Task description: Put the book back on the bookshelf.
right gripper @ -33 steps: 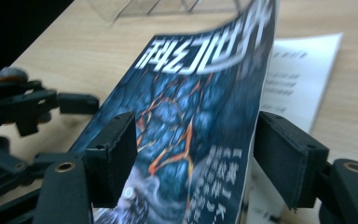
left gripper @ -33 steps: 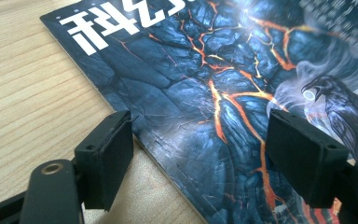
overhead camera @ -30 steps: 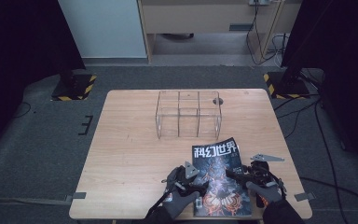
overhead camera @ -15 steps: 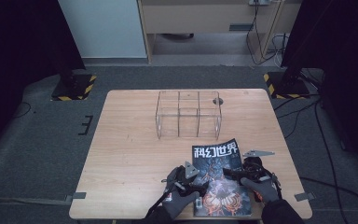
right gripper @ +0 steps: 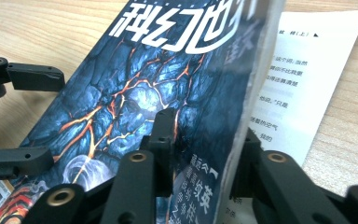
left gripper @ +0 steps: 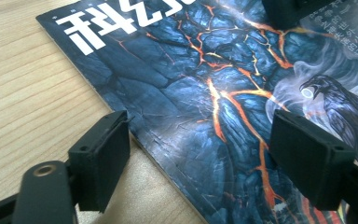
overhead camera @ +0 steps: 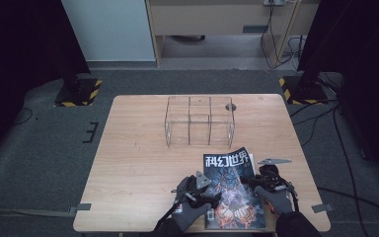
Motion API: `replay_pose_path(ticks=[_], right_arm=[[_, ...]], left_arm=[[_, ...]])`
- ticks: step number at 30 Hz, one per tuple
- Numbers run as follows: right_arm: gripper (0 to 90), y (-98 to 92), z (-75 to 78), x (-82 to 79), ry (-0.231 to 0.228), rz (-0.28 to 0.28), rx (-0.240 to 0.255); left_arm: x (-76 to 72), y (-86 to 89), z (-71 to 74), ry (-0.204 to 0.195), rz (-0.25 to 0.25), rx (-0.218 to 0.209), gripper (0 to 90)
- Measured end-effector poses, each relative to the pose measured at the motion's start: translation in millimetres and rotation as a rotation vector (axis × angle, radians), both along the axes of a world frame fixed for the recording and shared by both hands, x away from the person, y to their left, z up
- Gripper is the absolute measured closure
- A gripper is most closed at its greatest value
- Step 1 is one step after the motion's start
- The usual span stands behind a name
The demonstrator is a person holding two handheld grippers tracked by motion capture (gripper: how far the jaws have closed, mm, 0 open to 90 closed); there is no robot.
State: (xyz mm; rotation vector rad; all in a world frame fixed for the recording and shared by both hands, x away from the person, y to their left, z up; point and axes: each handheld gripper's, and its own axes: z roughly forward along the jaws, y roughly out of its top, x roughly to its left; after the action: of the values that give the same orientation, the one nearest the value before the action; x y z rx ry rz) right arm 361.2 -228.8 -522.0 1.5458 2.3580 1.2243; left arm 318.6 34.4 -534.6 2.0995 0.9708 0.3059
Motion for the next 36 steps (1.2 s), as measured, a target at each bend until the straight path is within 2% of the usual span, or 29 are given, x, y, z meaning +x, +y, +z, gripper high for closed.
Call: replay_pose_path(ticks=[6, 10, 20, 27, 33, 35, 36], right_arm=[[76.3, -0.1, 2.6, -1.0, -0.005, -0.003, 0.008], [78.8, -0.2, 4.4, -1.3, -0.007, -0.002, 0.015], [84.9, 0.3, 14.0, -5.2, -0.033, 0.006, 0.061], [85.5, 1.1, 20.6, -9.0, -0.064, 0.013, 0.092], [85.6, 4.6, 28.6, -13.9, -0.119, 0.033, 0.101], [85.6, 5.0, 29.8, -14.6, -0.125, 0.035, 0.105], [85.6, 5.9, 32.7, -16.5, -0.142, 0.040, 0.109]], left_arm=[[-0.1, -1.0, -0.3, 0.004, 0.008, 0.014, 10.1], [-0.5, -1.1, -0.3, 0.006, 0.003, 0.017, 8.6], [-2.1, 3.8, 0.8, -0.008, 0.025, -0.008, 19.2], [2.3, 13.2, 10.7, -0.014, 0.050, -0.057, 20.0], [6.8, 24.3, 19.9, -0.018, 0.082, -0.114, 21.1], [7.2, 25.7, 21.0, -0.019, 0.083, -0.120, 21.4], [7.4, 27.0, 22.2, -0.020, 0.088, -0.125, 21.7]])
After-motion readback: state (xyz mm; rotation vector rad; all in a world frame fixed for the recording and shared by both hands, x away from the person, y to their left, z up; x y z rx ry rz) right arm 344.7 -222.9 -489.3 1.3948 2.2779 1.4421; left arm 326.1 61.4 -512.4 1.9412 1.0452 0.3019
